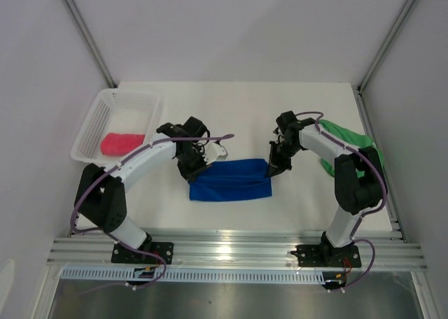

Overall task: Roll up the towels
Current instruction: Fold the towel

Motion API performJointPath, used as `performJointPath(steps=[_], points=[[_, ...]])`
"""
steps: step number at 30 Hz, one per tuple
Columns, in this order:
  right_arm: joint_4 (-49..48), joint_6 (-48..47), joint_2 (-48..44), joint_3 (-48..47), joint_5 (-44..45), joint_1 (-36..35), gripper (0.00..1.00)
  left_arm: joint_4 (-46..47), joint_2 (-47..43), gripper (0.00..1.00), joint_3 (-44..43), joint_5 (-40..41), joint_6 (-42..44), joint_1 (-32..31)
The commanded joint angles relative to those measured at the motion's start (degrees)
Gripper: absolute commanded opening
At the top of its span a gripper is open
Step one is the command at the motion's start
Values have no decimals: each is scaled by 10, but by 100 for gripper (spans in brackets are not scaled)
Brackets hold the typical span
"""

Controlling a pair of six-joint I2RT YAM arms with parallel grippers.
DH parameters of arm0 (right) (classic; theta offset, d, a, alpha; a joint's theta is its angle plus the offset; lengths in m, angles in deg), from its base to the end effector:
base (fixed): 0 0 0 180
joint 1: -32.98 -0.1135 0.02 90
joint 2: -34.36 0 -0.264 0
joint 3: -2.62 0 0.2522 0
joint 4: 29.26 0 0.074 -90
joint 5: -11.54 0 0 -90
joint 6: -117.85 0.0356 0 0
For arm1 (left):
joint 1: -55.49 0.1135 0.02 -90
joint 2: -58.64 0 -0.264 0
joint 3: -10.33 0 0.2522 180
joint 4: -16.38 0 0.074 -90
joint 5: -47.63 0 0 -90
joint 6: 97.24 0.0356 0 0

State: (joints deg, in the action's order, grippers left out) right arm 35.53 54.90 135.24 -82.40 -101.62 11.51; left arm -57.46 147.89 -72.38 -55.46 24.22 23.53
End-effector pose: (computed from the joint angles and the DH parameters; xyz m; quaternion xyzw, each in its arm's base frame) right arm 0.3018 0.1337 0.1985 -0.0312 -0.9760 -0.2152 0.0094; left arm 0.2378 -0.1578 0.2416 0.5285 0.8372 -0.1139 0.0828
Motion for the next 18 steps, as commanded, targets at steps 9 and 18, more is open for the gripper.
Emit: performJointPath(steps=[9, 18], points=[[-14, -30, 63, -52, -37, 37, 0, 26, 95, 4, -77, 24, 25, 30], [-39, -18, 92, -56, -41, 47, 0, 45, 144, 12, -105, 40, 22, 45]])
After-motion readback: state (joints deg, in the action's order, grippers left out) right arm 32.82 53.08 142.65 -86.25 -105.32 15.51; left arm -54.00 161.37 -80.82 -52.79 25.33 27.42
